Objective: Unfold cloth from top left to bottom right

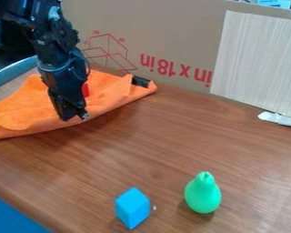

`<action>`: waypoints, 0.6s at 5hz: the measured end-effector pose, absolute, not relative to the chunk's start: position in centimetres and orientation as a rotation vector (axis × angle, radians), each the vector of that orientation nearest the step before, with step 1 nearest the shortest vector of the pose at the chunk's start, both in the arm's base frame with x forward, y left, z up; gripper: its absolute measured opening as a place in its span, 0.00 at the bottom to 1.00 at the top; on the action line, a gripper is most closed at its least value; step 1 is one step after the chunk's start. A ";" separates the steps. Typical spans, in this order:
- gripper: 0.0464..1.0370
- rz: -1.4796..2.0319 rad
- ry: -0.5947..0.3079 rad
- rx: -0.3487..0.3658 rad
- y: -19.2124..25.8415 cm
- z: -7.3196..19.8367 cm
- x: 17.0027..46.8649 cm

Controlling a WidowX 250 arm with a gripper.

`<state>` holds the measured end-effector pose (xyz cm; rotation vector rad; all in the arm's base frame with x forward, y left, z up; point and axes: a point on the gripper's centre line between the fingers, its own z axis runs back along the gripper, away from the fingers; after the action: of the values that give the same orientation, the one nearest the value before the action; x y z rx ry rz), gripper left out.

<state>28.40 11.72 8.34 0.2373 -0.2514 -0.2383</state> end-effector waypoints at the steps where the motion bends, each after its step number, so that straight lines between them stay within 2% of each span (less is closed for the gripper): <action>1: 0.02 -0.275 -0.205 0.248 10.3 7.6 27.1; 3: 0.02 -0.262 -0.147 0.306 7.7 6.8 24.9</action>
<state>24.89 7.73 6.77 0.3055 -0.1466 -0.2621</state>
